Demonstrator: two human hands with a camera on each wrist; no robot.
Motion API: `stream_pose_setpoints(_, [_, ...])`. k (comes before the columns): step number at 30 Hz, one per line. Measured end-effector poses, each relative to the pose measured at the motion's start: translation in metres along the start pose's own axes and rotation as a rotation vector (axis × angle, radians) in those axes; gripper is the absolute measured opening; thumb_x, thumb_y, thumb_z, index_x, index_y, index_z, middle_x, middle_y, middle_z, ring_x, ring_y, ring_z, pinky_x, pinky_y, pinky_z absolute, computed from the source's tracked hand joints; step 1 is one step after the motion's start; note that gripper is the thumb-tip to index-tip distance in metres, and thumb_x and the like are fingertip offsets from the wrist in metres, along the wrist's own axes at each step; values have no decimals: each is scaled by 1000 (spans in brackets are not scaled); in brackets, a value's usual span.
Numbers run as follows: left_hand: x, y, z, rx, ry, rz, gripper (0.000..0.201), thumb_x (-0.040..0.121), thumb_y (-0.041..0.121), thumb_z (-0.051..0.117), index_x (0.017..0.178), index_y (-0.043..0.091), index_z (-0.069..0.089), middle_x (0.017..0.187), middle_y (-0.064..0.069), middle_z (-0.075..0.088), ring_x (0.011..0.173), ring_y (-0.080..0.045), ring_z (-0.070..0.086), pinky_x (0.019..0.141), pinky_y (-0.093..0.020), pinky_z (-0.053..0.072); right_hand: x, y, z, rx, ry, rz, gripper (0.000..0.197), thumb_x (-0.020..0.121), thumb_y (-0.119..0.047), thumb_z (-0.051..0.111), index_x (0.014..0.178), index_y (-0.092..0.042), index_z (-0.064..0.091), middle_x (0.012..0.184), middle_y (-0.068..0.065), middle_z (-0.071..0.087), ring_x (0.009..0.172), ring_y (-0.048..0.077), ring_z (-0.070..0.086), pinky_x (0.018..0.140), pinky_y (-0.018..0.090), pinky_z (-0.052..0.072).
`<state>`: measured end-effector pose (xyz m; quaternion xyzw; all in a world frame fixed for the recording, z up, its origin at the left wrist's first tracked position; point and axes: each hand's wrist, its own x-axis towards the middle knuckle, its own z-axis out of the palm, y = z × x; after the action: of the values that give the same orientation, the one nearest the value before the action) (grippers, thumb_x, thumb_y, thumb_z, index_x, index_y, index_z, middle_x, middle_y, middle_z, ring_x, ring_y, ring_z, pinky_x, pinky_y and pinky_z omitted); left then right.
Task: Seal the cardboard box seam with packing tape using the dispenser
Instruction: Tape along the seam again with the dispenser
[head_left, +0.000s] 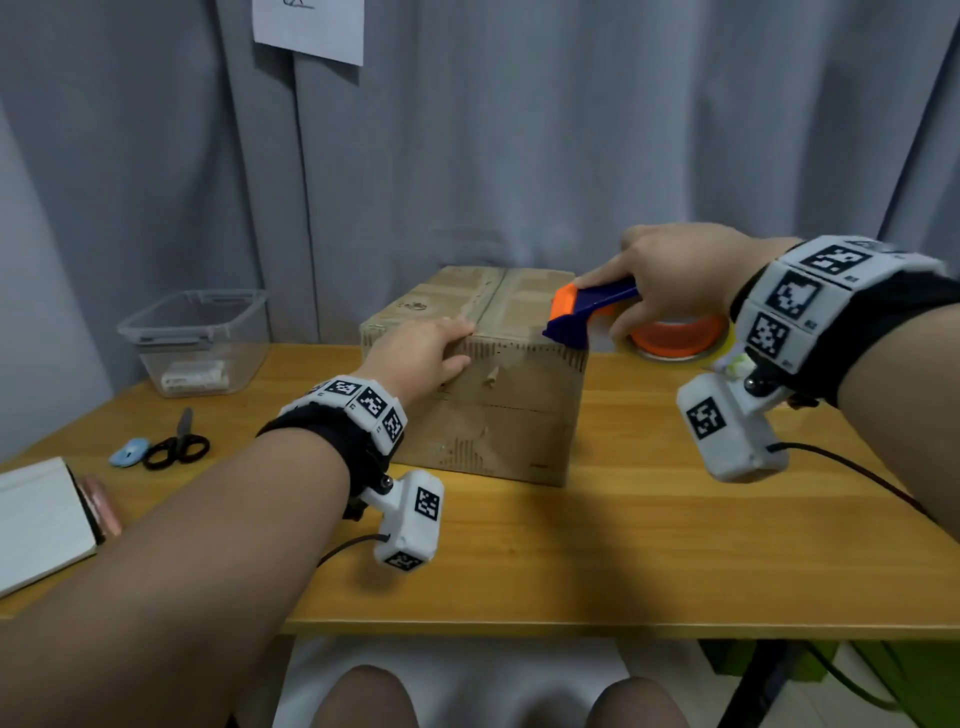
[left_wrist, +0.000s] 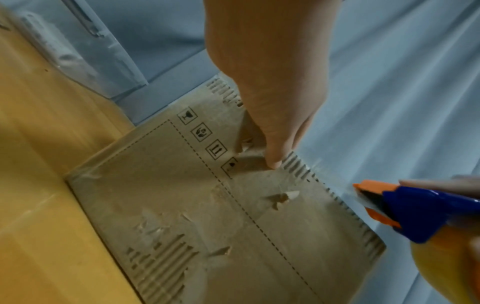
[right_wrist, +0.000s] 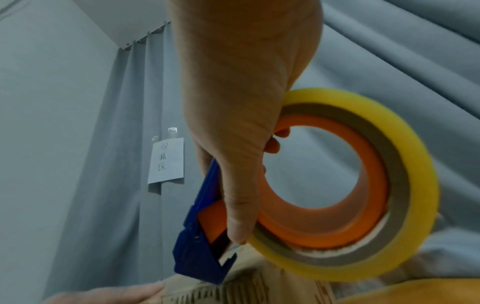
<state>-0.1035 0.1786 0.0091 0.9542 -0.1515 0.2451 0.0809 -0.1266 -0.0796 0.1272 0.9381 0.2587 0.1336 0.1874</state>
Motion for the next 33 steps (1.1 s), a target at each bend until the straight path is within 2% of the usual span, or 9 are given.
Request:
stream_pose_setpoints(4, [7, 17, -3, 145, -104, 15, 55, 92, 35, 52, 144, 30, 34, 139, -3, 52, 124, -24, 50, 100, -38, 43, 2, -5, 8, -38, -19, 21, 61, 78, -56, 66, 135, -50, 43, 94, -6, 37, 81, 17, 44, 68, 31, 38])
stream_pose_setpoints(8, [11, 35, 2, 274, -245, -18, 71, 85, 62, 49, 146, 44, 17, 142, -12, 45, 128, -36, 42, 107, -53, 33, 9, -2, 12, 29, -32, 35, 57, 77, -53, 70, 130, -48, 50, 84, -11, 46, 70, 12, 47, 61, 28, 38])
stream_pose_setpoints(11, [9, 31, 0, 228, -218, -11, 69, 85, 64, 46, 146, 40, 24, 145, -8, 42, 132, -31, 39, 110, -51, 30, 17, 0, 16, 89, -25, 49, 55, 73, -49, 74, 125, -47, 55, 74, -19, 50, 65, 7, 49, 56, 26, 37])
stream_pose_setpoints(14, [1, 5, -7, 92, -134, -47, 59, 88, 53, 52, 141, 29, 40, 139, 0, 51, 124, -22, 49, 103, -42, 41, 23, 1, 20, 138, -38, 79, 55, 69, -48, 77, 120, -48, 57, 79, -17, 59, 77, 14, 59, 67, 33, 50])
stream_pose_setpoints(19, [-13, -34, -13, 101, -100, -220, 59, 83, 53, 58, 133, 23, 46, 130, -6, 56, 113, -26, 55, 94, -42, 47, 27, -3, 20, 197, -93, 123, 56, 67, -48, 78, 119, -44, 59, 91, -10, 66, 85, 19, 62, 80, 44, 54])
stream_pose_setpoints(23, [-2, -7, -7, 309, -124, -273, 71, 79, 67, 52, 131, 19, 50, 136, -10, 52, 126, -29, 46, 114, -49, 17, 25, -3, 23, 187, -74, 148, 55, 68, -48, 78, 120, -44, 58, 93, -8, 66, 86, 20, 62, 81, 44, 54])
stream_pose_setpoints(28, [7, 45, 8, 64, -93, 29, 61, 87, 44, 58, 141, 22, 39, 145, -1, 44, 136, -22, 37, 114, -39, 25, 18, 1, 31, 269, -36, 149, 60, 68, -51, 77, 124, -45, 55, 94, -9, 64, 86, 19, 61, 79, 41, 54])
stream_pose_setpoints(31, [7, 50, 14, 1, 3, 75, 54, 90, 35, 58, 140, 25, 42, 146, 3, 44, 135, -17, 40, 112, -36, 29, 10, 4, 35, 265, 24, 99, 57, 75, -46, 74, 128, -44, 53, 74, -18, 51, 67, 8, 51, 56, 25, 40])
stream_pose_setpoints(33, [4, 41, 13, -31, 68, 42, 45, 91, 29, 57, 136, 28, 49, 140, 5, 52, 128, -16, 48, 107, -35, 36, 6, 3, 36, 251, 49, 79, 58, 78, -44, 73, 131, -42, 51, 70, -17, 45, 60, 6, 43, 51, 23, 31])
